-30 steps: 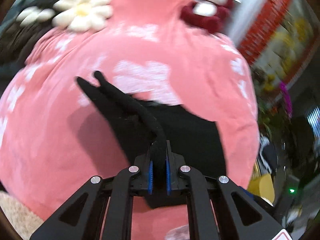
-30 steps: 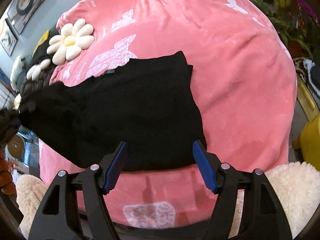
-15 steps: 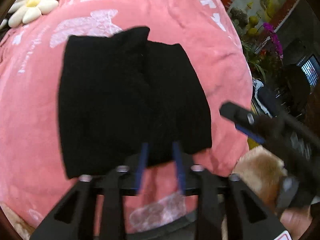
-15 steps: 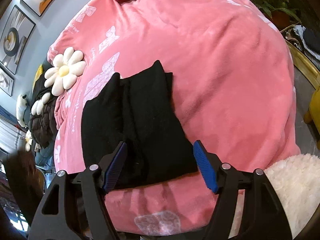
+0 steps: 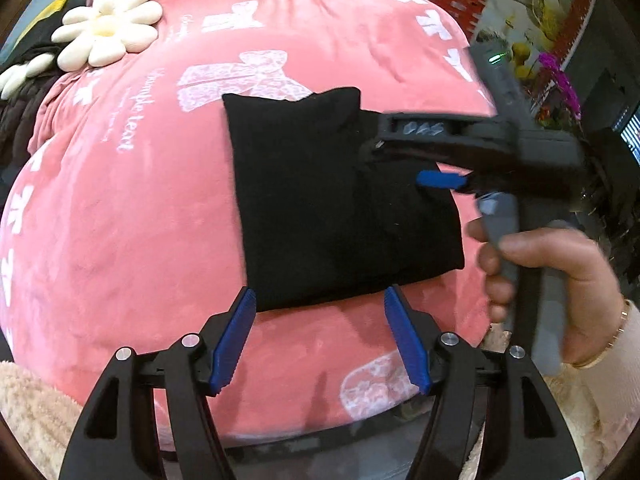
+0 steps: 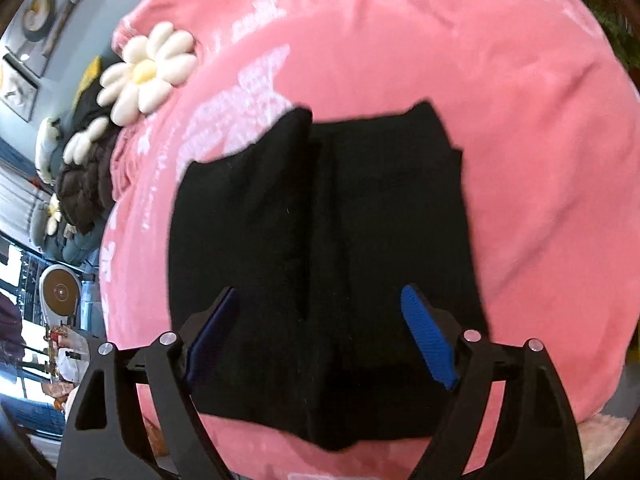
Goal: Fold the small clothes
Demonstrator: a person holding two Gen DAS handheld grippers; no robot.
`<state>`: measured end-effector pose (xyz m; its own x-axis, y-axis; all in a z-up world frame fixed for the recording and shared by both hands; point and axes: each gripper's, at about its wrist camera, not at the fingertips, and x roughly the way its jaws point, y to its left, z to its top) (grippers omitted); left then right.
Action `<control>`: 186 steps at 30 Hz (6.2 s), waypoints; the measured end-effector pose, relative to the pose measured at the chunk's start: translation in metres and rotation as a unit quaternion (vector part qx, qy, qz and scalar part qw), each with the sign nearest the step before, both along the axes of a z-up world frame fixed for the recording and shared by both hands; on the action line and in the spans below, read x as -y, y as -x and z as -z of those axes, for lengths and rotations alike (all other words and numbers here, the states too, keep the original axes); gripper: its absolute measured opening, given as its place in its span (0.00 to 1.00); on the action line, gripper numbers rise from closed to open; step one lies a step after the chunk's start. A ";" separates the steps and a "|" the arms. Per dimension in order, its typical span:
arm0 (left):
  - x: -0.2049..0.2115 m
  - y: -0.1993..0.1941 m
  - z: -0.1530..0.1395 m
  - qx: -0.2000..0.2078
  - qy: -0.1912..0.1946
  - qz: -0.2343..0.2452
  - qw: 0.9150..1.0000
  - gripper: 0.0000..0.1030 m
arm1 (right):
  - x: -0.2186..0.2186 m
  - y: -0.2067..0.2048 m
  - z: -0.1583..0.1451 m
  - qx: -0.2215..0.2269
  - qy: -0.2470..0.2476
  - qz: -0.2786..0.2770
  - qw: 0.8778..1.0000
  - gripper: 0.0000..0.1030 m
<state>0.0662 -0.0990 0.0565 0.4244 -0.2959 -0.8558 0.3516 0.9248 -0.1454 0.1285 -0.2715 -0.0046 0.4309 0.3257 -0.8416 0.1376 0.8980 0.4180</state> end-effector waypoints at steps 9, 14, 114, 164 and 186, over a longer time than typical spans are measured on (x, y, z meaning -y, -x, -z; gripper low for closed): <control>-0.027 -0.002 0.008 -0.024 0.011 -0.030 0.999 0.62 | -0.043 0.002 -0.044 0.066 0.019 -0.051 0.996 0.09; -0.034 -0.004 0.002 -0.022 0.021 -0.038 0.999 0.62 | -0.006 0.031 -0.094 0.132 0.034 -0.019 0.990 0.10; -0.008 -0.119 -0.040 -0.028 0.061 -0.006 0.998 0.17 | -0.035 0.004 -0.097 0.116 -0.027 -0.034 0.992 0.19; -0.123 -0.002 0.049 0.010 -0.073 -0.164 0.984 0.64 | -0.166 0.151 0.011 0.107 0.229 -0.041 0.967 0.89; -0.105 0.018 0.068 0.024 -0.109 -0.171 0.979 0.63 | -0.146 0.149 0.027 0.072 0.214 -0.006 0.974 0.92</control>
